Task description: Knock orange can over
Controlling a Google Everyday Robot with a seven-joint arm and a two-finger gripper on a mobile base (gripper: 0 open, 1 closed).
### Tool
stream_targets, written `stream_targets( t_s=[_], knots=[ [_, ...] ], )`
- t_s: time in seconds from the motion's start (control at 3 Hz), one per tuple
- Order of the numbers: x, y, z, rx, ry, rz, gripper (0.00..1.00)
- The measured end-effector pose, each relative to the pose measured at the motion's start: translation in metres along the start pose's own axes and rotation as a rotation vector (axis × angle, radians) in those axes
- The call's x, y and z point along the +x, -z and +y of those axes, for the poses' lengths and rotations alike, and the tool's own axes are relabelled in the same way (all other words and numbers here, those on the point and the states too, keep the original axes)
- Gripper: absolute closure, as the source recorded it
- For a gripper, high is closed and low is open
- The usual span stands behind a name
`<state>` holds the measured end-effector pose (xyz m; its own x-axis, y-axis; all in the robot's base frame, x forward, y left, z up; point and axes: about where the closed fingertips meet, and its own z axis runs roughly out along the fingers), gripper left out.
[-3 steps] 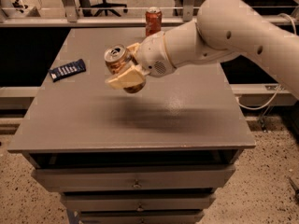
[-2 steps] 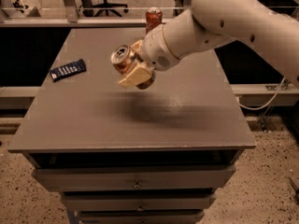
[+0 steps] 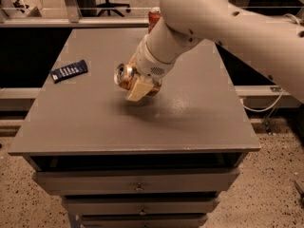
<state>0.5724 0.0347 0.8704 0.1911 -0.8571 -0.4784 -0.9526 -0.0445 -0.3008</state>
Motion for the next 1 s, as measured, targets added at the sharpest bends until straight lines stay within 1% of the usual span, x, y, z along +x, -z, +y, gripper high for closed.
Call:
stream_targets(
  t_s=[0.33,0.67,1.0],
  knots=[
    [0.0074,-0.0165,0.0074,-0.026,0.043,0.094,0.58],
    [0.013,-0.0248,0.0121,-0.047,0.063,0.14,0.35],
    [0.0125,-0.022,0.0108,-0.052,0.057,0.129,0.04]
  ],
)
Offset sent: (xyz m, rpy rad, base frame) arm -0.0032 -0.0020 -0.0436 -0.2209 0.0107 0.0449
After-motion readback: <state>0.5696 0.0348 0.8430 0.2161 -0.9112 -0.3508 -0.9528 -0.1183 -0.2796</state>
